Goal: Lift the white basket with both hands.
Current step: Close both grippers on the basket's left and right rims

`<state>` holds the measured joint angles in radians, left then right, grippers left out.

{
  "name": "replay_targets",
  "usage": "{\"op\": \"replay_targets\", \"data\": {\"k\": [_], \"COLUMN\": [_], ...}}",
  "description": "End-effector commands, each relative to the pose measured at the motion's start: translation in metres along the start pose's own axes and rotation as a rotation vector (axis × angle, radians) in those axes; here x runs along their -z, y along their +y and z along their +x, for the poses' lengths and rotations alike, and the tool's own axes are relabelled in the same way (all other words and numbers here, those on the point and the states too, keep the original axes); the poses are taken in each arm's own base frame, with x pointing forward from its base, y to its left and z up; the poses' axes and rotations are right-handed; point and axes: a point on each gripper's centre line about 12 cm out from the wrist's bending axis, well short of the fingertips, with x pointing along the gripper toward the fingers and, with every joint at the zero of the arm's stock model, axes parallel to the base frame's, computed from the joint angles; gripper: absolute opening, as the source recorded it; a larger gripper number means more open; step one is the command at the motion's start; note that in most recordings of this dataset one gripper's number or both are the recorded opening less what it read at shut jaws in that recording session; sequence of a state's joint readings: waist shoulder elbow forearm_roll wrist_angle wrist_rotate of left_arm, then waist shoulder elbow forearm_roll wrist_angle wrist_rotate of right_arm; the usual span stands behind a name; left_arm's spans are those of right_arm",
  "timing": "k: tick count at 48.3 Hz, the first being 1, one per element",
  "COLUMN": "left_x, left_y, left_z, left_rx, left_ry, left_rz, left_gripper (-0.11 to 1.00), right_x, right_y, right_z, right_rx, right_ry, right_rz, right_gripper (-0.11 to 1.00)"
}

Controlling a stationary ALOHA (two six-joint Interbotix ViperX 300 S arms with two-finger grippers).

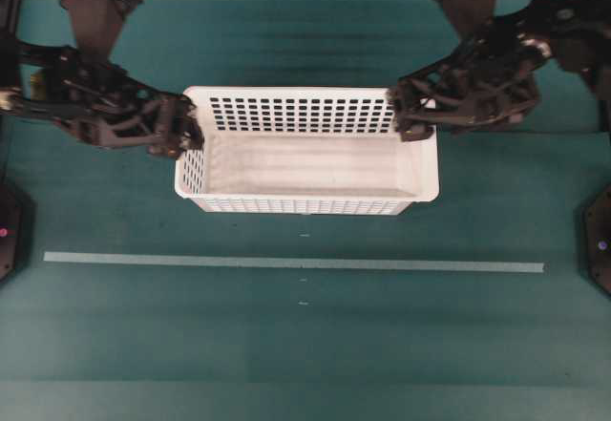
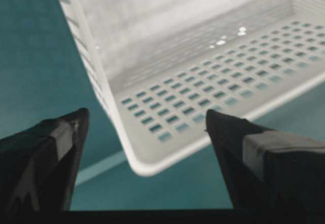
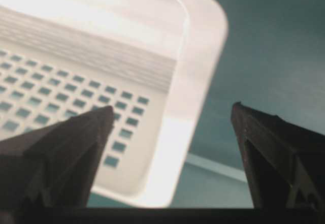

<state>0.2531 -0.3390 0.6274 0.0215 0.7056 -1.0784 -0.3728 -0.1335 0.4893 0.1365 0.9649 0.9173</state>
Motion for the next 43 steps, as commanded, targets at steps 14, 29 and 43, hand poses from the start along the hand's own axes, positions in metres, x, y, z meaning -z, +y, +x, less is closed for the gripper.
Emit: {"op": "replay_targets", "data": {"k": [14, 29, 43], "left_x": [0.011, 0.008, 0.005], "left_y": [0.017, 0.014, 0.010], "left_z": [0.066, 0.080, 0.081], "left_rx": [-0.136, -0.107, -0.095], "left_ry": [0.074, 0.056, 0.050], "left_rz": [-0.019, -0.023, -0.032], "left_gripper": [0.93, 0.92, 0.62], "right_x": [0.000, 0.010, 0.009], "right_y": [0.004, -0.004, -0.003], "right_z": [0.047, 0.063, 0.065], "right_rx": [0.030, 0.019, -0.002], "right_ry": [0.011, -0.016, -0.035], "right_rz": [0.011, 0.094, 0.134], "right_gripper": [0.95, 0.94, 0.53]}}
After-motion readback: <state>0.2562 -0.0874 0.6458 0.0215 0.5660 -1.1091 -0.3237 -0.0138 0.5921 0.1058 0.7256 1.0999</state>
